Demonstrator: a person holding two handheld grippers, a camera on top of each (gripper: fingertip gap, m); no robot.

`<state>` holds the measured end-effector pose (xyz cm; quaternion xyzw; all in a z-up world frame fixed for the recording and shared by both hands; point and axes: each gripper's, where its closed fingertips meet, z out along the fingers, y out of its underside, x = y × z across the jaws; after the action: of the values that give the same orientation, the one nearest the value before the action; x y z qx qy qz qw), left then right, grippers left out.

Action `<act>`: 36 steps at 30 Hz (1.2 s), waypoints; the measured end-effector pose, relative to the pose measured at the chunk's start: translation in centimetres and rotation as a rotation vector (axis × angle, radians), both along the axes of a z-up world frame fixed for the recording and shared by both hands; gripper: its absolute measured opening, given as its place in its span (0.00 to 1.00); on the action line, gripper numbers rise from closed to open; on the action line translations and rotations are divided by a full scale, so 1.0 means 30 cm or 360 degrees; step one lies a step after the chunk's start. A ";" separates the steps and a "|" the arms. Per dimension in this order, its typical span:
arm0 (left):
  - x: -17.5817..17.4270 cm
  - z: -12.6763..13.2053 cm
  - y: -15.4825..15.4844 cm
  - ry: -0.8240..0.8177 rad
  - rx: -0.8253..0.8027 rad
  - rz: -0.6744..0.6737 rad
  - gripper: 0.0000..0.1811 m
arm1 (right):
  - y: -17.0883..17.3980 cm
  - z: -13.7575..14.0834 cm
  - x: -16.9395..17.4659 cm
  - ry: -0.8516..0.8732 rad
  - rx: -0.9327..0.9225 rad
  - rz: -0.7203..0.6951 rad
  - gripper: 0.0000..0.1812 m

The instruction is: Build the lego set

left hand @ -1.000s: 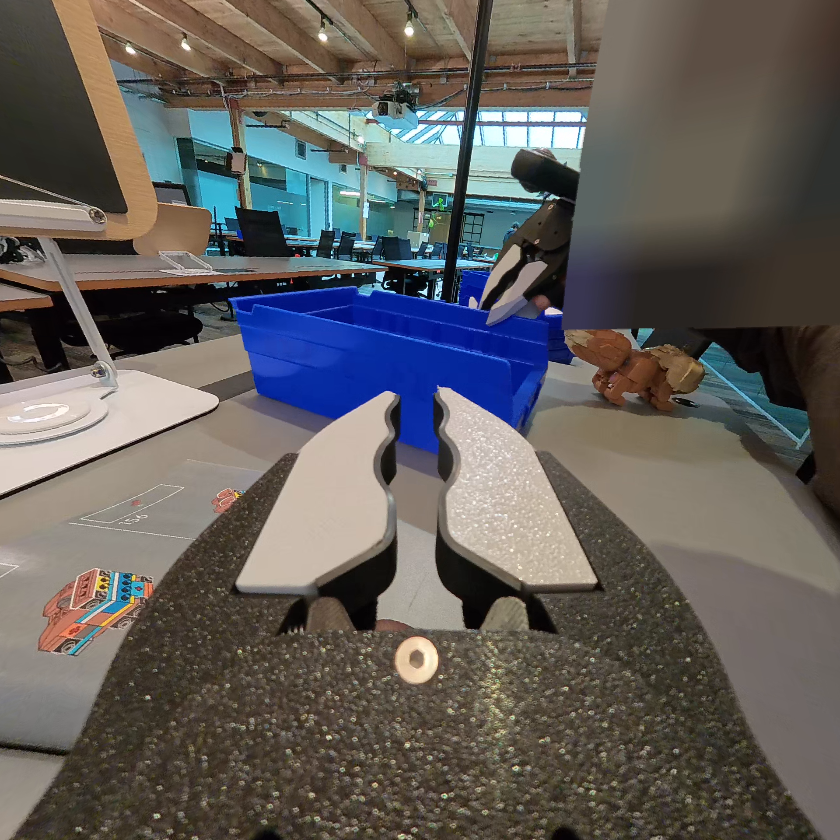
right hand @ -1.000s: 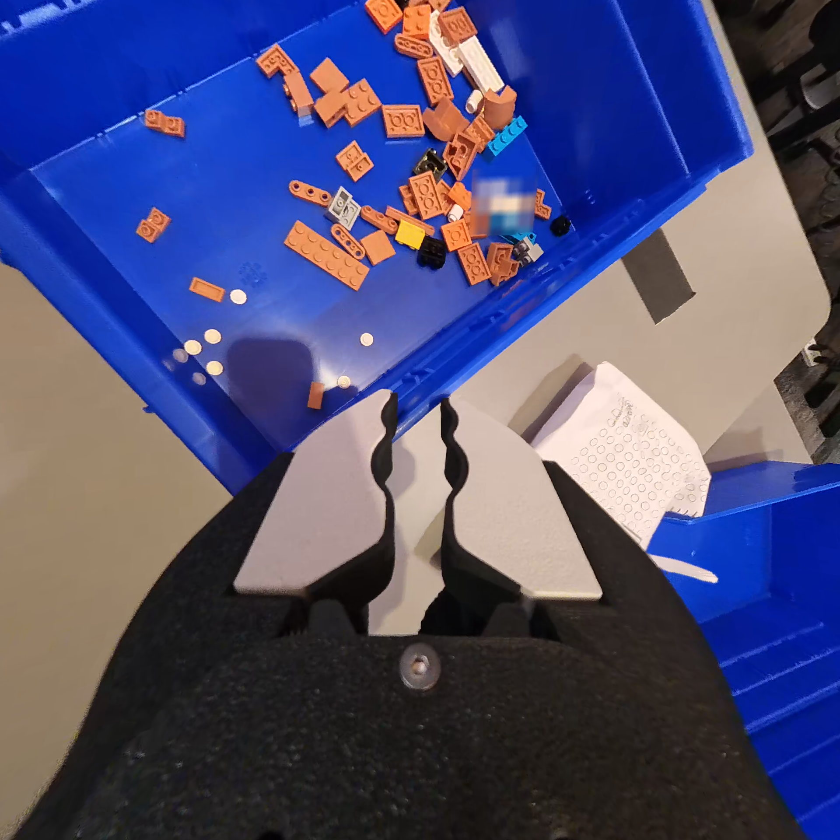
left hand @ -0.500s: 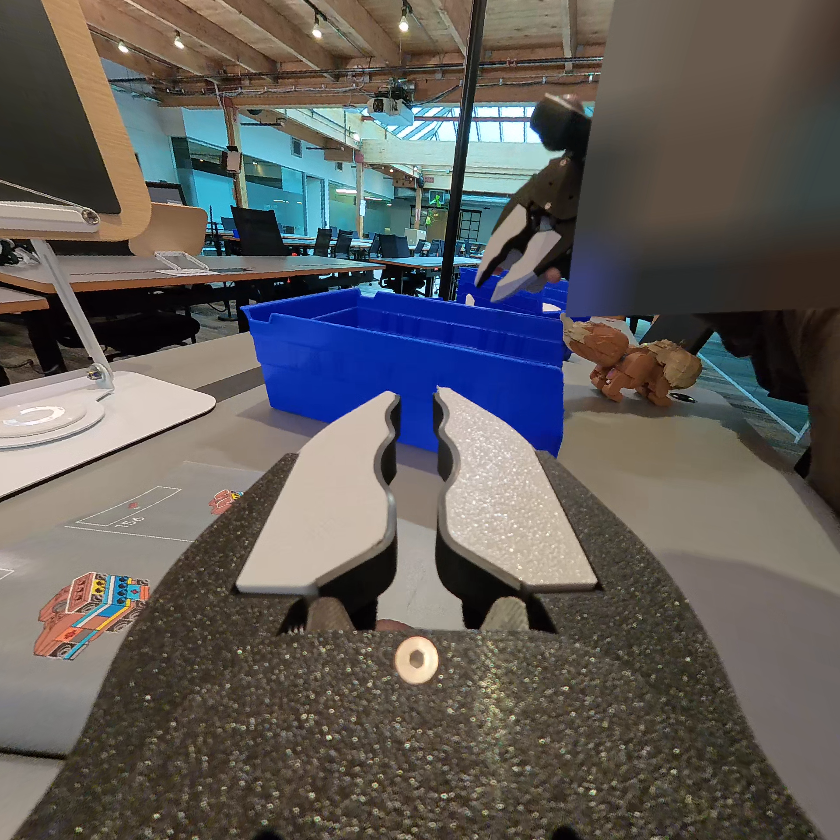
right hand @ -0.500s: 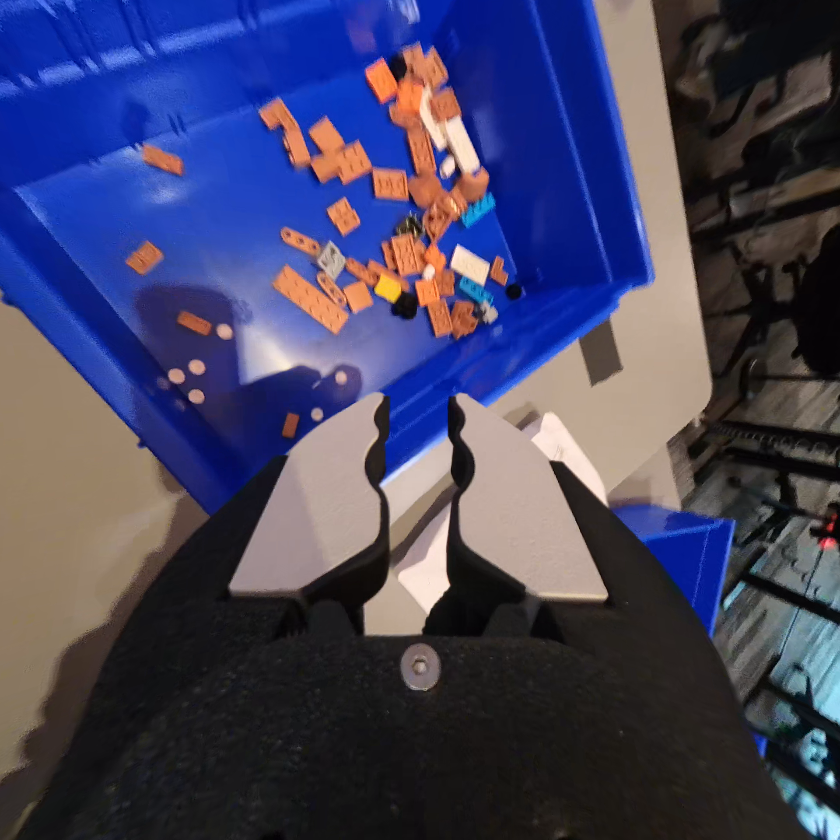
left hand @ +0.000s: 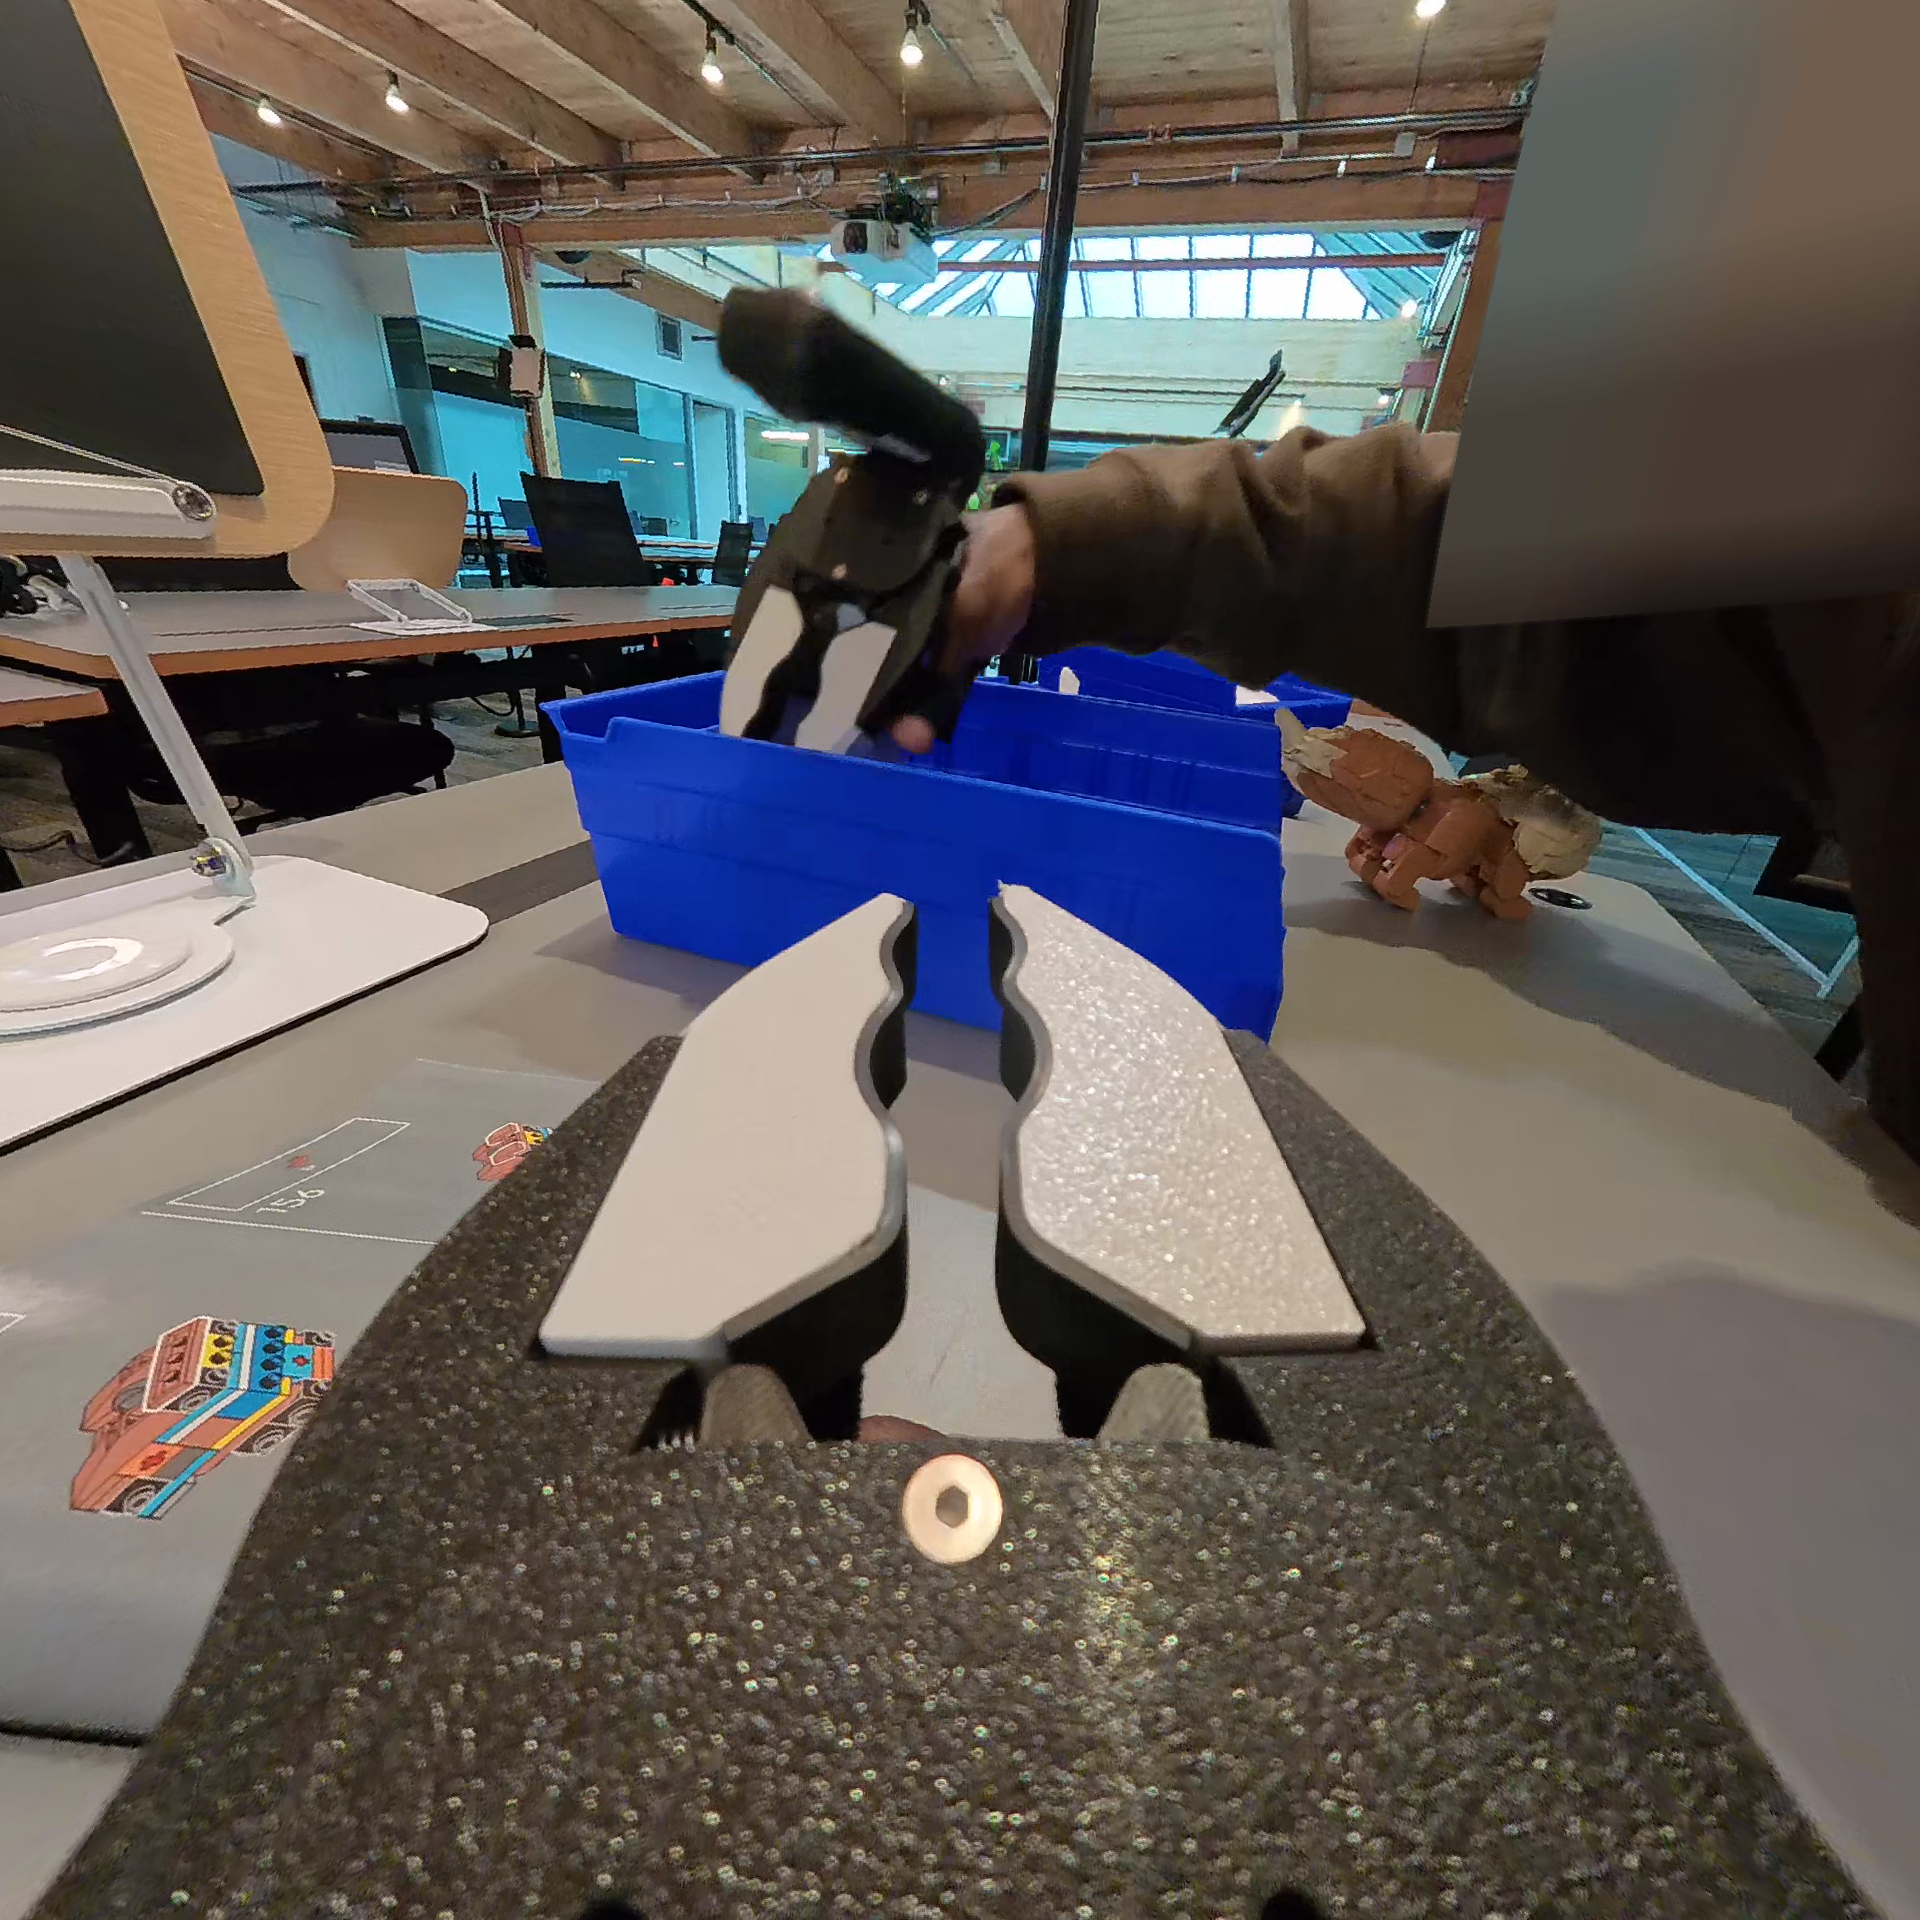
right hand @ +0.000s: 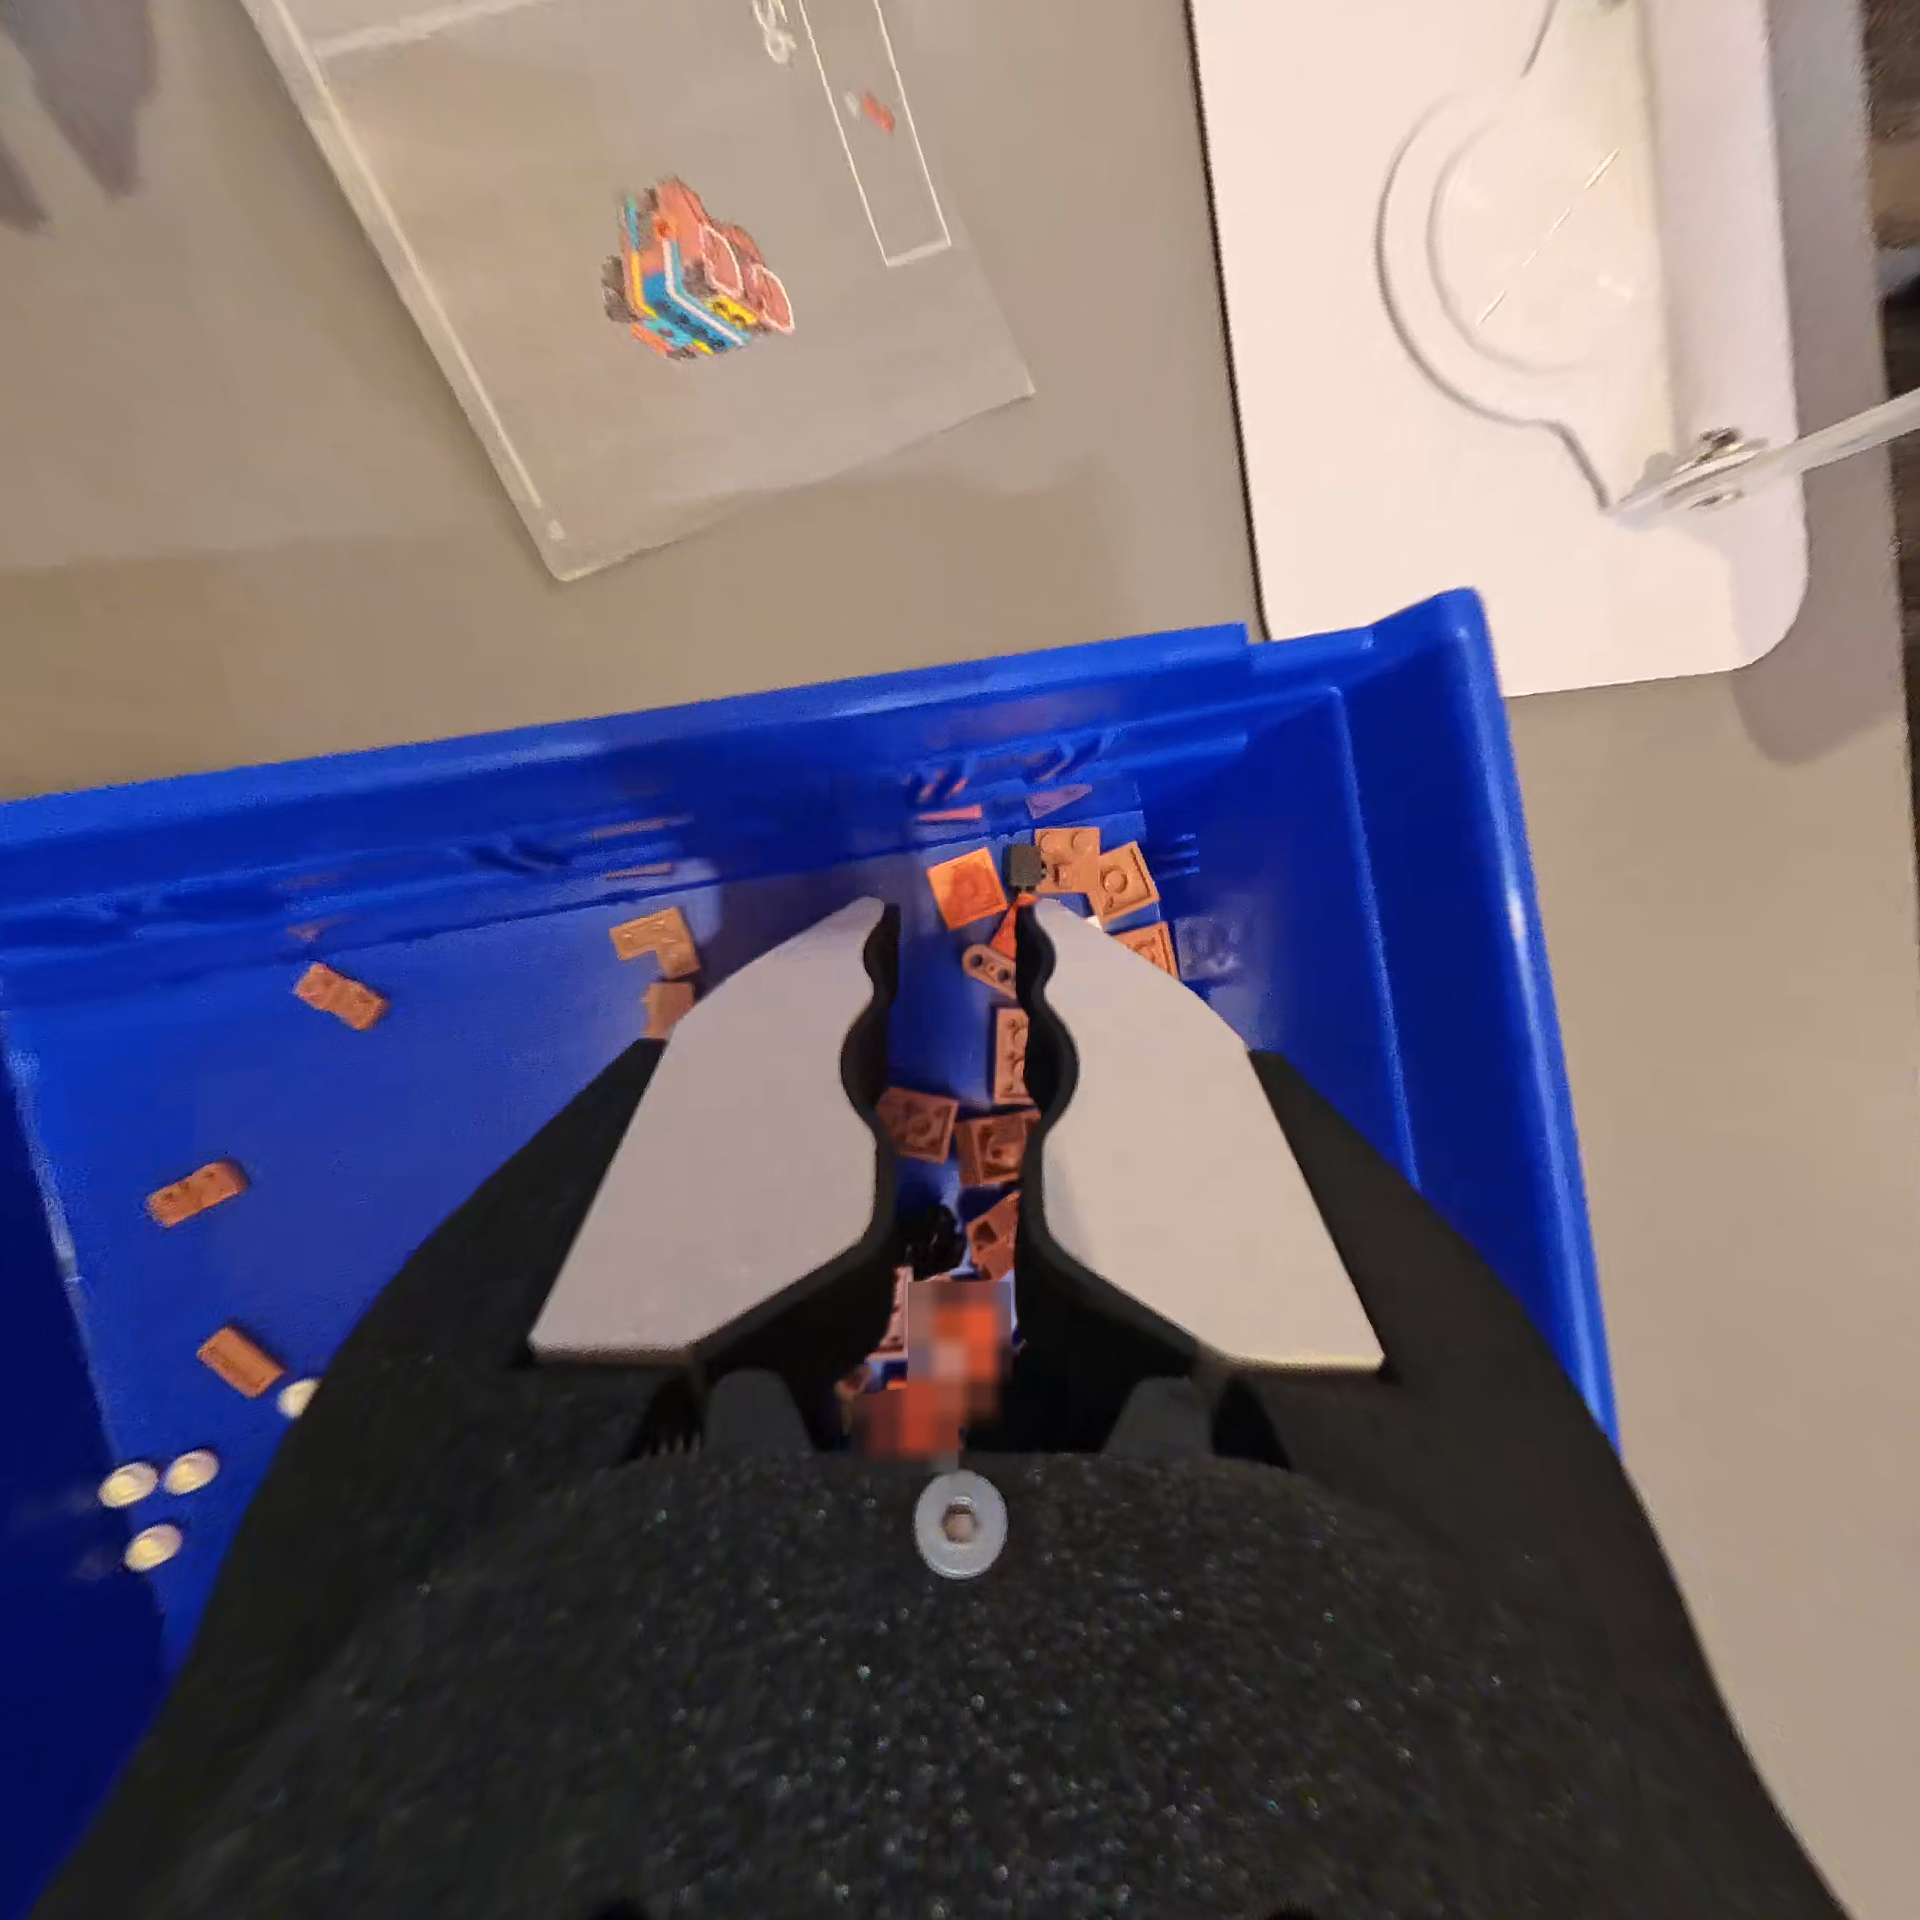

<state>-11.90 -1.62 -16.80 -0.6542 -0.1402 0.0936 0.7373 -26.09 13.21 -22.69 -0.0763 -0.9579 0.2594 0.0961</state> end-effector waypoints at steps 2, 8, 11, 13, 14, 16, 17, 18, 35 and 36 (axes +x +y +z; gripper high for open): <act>0.001 -0.001 0.001 -0.0005 0.0001 -0.0007 0.07 | 0.002 -0.047 -0.025 0.0012 0.0050 0.0009 0.11; 0.002 -0.001 0.002 -0.0007 0.0003 -0.0018 0.07 | -0.014 -0.112 -0.061 0.0022 0.0073 0.0030 0.10; 0.004 -0.001 0.004 -0.0004 -0.0001 -0.0021 0.07 | -0.027 -0.120 -0.064 -0.0012 0.0044 0.0036 0.10; 0.006 -0.001 0.004 -0.0002 -0.0003 -0.0023 0.07 | -0.026 -0.129 -0.072 -0.0010 0.0054 0.0025 0.10; 0.006 -0.001 0.005 -0.0002 -0.0003 -0.0024 0.07 | -0.023 -0.135 -0.075 -0.0008 0.0063 0.0020 0.10; 0.007 -0.002 0.005 -0.0001 -0.0004 -0.0026 0.07 | -0.018 -0.145 -0.081 -0.0018 0.0068 0.0005 0.10; 0.007 -0.002 0.005 -0.0002 -0.0004 -0.0027 0.07 | -0.016 -0.151 -0.084 -0.0024 0.0069 -0.0006 0.10; 0.006 -0.002 0.006 -0.0003 -0.0005 -0.0027 0.07 | -0.014 -0.156 -0.086 -0.0033 0.0072 -0.0017 0.11; 0.006 -0.003 0.007 -0.0005 -0.0009 -0.0027 0.07 | -0.010 -0.122 -0.084 0.0010 0.0032 0.0001 0.00; 0.006 -0.003 0.007 -0.0005 -0.0010 -0.0028 0.07 | -0.013 -0.119 -0.086 0.0017 0.0024 0.0004 0.00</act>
<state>-11.71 -1.41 -16.89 -0.6579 -0.1354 0.0864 0.7358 -28.68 12.84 -26.25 -0.0731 -0.9594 0.2528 0.1016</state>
